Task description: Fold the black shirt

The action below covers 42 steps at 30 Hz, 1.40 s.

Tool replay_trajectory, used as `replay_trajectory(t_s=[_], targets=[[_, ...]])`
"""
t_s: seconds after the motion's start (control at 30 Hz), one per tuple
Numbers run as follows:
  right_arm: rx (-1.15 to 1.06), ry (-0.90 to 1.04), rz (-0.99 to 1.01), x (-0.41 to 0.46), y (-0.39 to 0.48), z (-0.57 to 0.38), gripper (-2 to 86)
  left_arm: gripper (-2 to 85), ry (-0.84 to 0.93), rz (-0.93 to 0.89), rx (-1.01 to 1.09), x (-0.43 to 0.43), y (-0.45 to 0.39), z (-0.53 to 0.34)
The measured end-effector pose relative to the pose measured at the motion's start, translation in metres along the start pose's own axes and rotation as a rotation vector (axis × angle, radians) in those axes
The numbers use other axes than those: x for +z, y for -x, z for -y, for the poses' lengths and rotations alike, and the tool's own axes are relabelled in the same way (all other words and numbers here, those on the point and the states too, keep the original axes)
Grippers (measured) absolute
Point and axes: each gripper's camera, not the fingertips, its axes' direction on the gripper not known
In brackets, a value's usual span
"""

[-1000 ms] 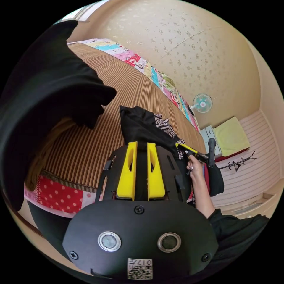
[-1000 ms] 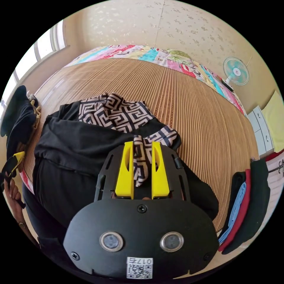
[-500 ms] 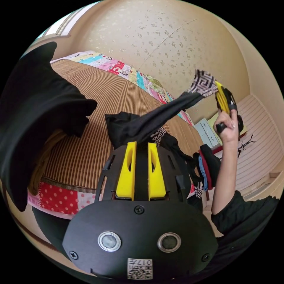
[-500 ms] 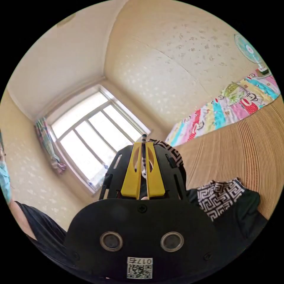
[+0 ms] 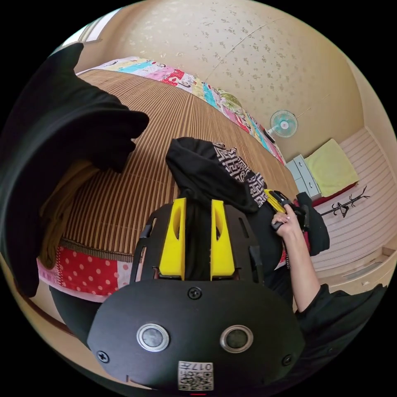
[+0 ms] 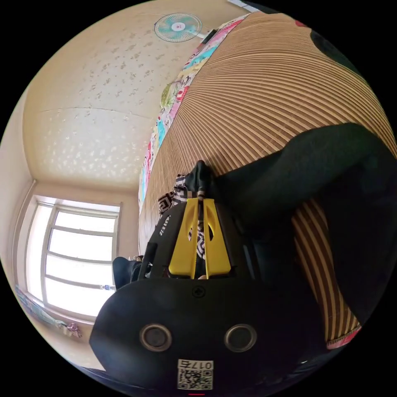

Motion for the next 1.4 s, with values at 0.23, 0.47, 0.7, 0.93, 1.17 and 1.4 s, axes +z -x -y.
replay_trajectory(t_s=[0.23, 0.47, 0.7, 0.93, 1.17, 1.4], targets=[[-0.322, -0.14, 0.02, -0.045, 0.075, 0.009, 2.3, 10.7, 0.001, 0.056, 0.058, 0.008, -0.007, 0.053], [-0.196, -0.066, -0.269, -0.029, 0.02, 0.004, 2.4, 11.5, 0.021, 0.074, 0.082, 0.023, -0.015, 0.113], [-0.181, -0.039, -0.237, -0.026, -0.001, -0.005, 2.6, 8.5, 0.262, 0.119, 0.389, 0.079, -0.038, 0.153], [-0.223, -0.027, -0.155, -0.044, 0.012, -0.003, 2.6, 0.0, 0.334, 0.055, 0.383, 0.078, -0.022, 0.182], [-0.284, -0.092, 0.026, -0.053, 0.009, -0.012, 2.6, 0.0, 0.262, 0.084, 0.134, 0.057, 0.023, 0.213], [-0.147, 0.001, -0.101, -0.043, -0.036, -0.018, 2.5, 10.4, 0.161, 0.083, 0.139, 0.033, 0.002, 0.162]])
